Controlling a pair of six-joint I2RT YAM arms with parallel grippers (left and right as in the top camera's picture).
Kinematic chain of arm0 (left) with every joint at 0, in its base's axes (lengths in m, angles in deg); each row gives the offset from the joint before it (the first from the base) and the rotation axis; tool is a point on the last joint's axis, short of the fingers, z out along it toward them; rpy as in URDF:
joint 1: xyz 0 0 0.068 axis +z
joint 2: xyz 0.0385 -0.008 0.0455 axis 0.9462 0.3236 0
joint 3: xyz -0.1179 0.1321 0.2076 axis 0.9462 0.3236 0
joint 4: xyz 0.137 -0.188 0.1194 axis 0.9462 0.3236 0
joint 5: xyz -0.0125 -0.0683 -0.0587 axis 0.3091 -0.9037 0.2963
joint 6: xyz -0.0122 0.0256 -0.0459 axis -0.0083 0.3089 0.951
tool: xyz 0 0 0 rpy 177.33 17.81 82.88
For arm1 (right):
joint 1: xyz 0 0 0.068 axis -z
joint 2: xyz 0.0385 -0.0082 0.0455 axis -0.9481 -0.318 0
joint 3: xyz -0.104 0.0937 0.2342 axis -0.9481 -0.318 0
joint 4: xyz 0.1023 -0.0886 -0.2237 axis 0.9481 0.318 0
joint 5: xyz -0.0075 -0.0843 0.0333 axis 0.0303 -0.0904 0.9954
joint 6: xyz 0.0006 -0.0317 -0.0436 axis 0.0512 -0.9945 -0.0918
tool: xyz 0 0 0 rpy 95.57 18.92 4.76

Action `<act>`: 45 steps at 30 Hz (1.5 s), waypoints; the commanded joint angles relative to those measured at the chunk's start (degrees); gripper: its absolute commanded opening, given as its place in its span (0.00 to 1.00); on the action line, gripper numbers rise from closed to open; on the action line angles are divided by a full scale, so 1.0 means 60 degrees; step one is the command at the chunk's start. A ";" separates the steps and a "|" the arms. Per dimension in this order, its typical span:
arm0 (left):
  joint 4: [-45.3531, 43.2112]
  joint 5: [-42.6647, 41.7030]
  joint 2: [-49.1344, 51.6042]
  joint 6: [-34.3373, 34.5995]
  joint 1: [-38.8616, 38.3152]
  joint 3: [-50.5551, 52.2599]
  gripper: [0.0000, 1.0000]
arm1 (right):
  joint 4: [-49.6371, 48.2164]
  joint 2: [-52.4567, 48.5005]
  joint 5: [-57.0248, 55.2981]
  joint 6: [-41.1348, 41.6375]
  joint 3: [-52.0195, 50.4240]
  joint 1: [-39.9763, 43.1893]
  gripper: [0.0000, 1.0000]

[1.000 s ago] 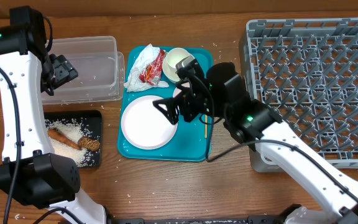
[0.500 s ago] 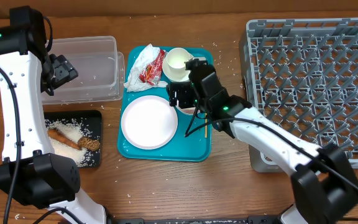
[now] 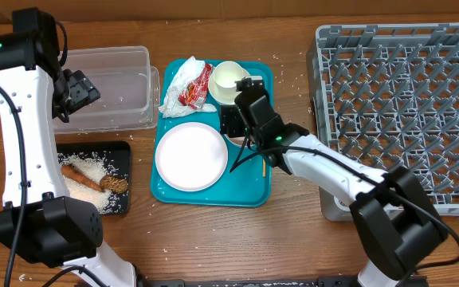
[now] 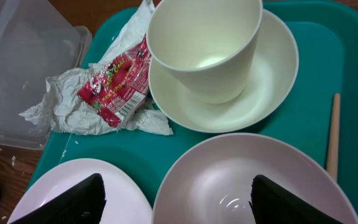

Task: Sort waste into correct bins and load items into the dishwasher
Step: 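Lower the right gripper and pinch the rim of the pink bowl, then lift the pink bowl with the right gripper and carry it to the rack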

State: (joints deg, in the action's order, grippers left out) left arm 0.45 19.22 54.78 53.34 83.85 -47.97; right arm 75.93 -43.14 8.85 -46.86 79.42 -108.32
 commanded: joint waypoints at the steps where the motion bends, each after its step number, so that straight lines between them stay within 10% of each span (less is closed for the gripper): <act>1: 0.0004 -0.0011 -0.0160 -0.0040 -0.0062 -0.0157 1.00 | -0.0178 -0.0444 -0.0284 -0.0018 0.0124 -0.0386 0.77; 24: 0.0004 -0.0011 -0.0160 -0.0040 -0.0062 -0.0157 1.00 | -0.0215 -0.1209 -0.1818 -0.0011 0.0142 -0.1191 0.55; 45: 0.0007 -0.0011 -0.0160 -0.0040 -0.0062 -0.0157 1.00 | 0.0721 -0.1213 -0.1807 -0.0011 0.0627 -0.1424 0.08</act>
State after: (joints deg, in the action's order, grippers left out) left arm 0.45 19.22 54.78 53.32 83.85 -47.97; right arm 78.99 -49.65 -1.49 -47.00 80.23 -115.88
